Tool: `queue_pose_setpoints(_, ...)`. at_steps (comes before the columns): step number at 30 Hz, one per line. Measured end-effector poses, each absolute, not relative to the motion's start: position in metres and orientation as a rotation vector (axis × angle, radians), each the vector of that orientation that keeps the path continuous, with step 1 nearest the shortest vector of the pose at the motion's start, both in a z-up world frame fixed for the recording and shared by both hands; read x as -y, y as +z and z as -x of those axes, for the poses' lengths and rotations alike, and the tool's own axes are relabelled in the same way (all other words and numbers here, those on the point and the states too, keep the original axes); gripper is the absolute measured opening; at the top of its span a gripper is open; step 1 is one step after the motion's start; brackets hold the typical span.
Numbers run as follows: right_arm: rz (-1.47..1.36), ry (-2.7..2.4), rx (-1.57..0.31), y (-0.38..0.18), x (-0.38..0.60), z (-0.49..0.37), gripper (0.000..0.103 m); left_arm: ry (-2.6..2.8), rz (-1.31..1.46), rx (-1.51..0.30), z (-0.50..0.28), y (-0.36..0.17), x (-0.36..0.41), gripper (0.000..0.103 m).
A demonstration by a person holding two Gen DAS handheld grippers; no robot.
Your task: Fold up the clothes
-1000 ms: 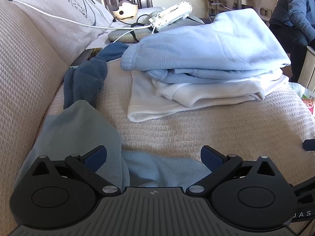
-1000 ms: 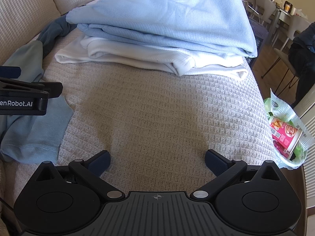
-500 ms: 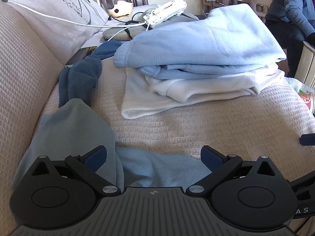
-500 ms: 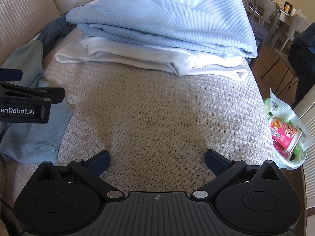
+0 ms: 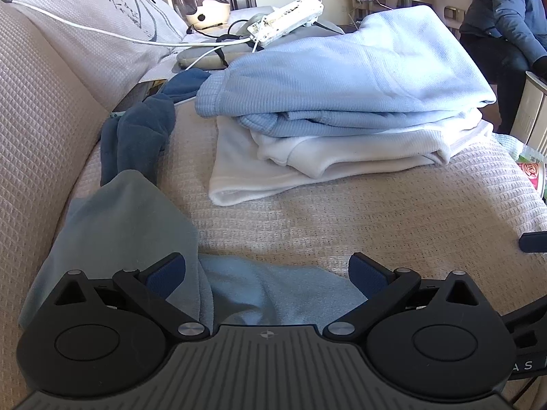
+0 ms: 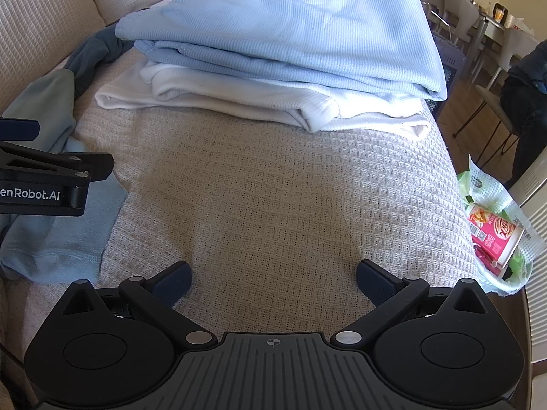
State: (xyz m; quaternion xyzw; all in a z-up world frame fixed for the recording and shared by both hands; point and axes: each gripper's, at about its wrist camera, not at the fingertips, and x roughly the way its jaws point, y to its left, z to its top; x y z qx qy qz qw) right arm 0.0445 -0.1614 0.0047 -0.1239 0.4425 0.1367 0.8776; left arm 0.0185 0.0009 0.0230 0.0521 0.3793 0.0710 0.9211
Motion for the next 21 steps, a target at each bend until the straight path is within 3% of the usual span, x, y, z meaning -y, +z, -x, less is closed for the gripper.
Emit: queue_pose_setpoints(21, 0.262, 0.284, -0.92, 0.0029, 0.1615, -0.0444, 0.103, 0.142, -0.136, -0.777, -0.0178, 0.022, 0.0034, 0.102)
